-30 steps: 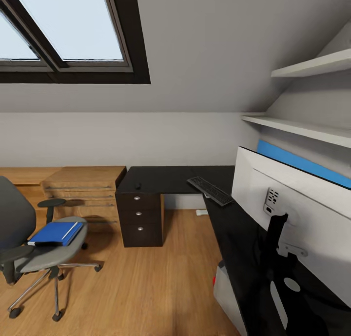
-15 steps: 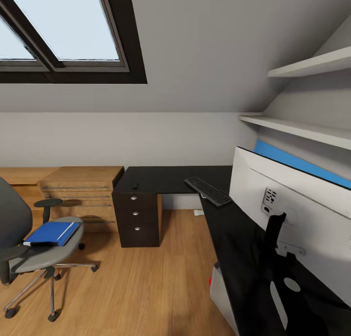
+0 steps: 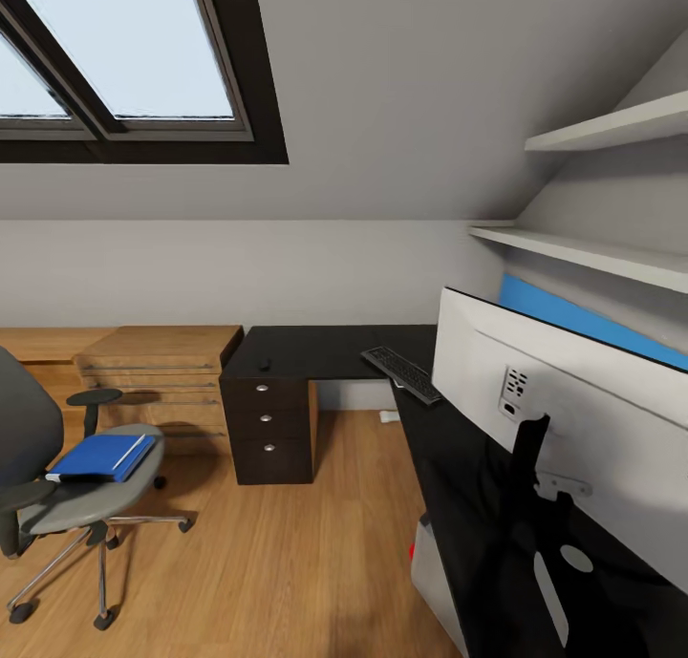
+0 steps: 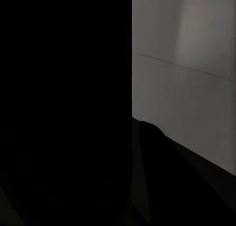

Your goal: In the bedroom, organize the workspace by keeping the computer under the desk, ensuring the monitor is on the desk, placing the keyboard on the desk next to the monitor, placing the mouse on the desk next to the keyboard, moving the folder from the swivel chair onto the desk next to the mouse, stacking the notebook on top of the folder with the pen on top of the notebook, and positioning the swivel chair next to the desk.

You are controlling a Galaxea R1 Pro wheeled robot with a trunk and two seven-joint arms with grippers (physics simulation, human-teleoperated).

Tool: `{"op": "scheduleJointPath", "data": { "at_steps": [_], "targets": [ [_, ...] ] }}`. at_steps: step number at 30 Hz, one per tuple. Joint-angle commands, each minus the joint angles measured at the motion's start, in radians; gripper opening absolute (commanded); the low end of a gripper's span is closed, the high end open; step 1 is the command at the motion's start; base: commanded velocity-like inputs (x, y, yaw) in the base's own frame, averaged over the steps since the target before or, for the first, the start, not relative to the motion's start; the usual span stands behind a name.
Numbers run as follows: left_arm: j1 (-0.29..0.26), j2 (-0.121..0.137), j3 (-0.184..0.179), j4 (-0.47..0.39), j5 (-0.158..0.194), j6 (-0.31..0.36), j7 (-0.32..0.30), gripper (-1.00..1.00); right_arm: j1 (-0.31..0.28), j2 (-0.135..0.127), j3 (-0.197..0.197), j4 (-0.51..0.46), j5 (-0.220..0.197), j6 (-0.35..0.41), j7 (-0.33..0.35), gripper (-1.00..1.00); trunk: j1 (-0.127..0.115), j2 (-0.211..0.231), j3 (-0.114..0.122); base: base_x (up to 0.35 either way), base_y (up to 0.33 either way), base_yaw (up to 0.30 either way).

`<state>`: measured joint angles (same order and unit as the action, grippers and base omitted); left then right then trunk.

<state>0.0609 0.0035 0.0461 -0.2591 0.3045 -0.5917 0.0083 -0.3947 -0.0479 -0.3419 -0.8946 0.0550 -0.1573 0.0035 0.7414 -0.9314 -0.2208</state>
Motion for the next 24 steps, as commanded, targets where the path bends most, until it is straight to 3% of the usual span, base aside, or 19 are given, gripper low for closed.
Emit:
{"op": "scheduleJointPath", "data": {
  "at_steps": [1, 4, 7, 9, 13, 15, 24],
  "targets": [
    [0.000, 0.000, 0.005, -0.002, -0.005, 0.000, 0.001, 1.00, -0.001, -0.001, 0.000, 0.004, 0.004, -0.003, -0.001, -1.00, 0.000, -0.001, -0.001, 0.000, 0.000, 0.000],
    [0.000, 0.000, 0.005, -0.002, -0.005, 0.000, 0.001, 1.00, -0.001, -0.004, 0.001, 0.015, 0.004, -0.004, -0.001, -1.00, 0.000, -0.001, -0.001, 0.000, 0.000, 0.000],
    [0.000, 0.000, 0.005, -0.002, -0.005, 0.000, 0.001, 1.00, -0.001, -0.024, 0.003, 0.027, 0.003, -0.004, 0.005, -1.00, 0.000, -0.001, -0.001, 0.000, 0.000, 0.000],
    [0.000, 0.000, 0.005, -0.002, -0.005, 0.000, 0.001, 1.00, -0.001, -0.033, 0.003, 0.038, 0.003, -0.005, 0.033, -1.00, 0.000, -0.001, -0.001, 0.000, 0.000, 0.000],
    [0.000, 0.000, 0.005, -0.002, -0.005, 0.000, 0.001, 1.00, -0.001, -0.049, 0.002, 0.052, 0.005, -0.005, 0.167, -1.00, 0.000, -0.001, -0.001, 0.000, 0.000, 0.000],
    [0.000, 0.000, 0.005, -0.002, -0.005, 0.000, 0.001, 1.00, -0.001, -0.054, 0.002, 0.054, 0.005, -0.005, 0.189, -1.00, 0.000, -0.001, -0.001, 0.000, 0.000, 0.000],
    [0.000, 0.000, 0.005, -0.002, -0.005, 0.000, 0.001, 1.00, -0.001, -0.065, 0.001, 0.056, 0.005, -0.008, 0.216, -1.00, 0.000, -0.001, -0.001, 0.000, 0.000, 0.000]
  ]
}}
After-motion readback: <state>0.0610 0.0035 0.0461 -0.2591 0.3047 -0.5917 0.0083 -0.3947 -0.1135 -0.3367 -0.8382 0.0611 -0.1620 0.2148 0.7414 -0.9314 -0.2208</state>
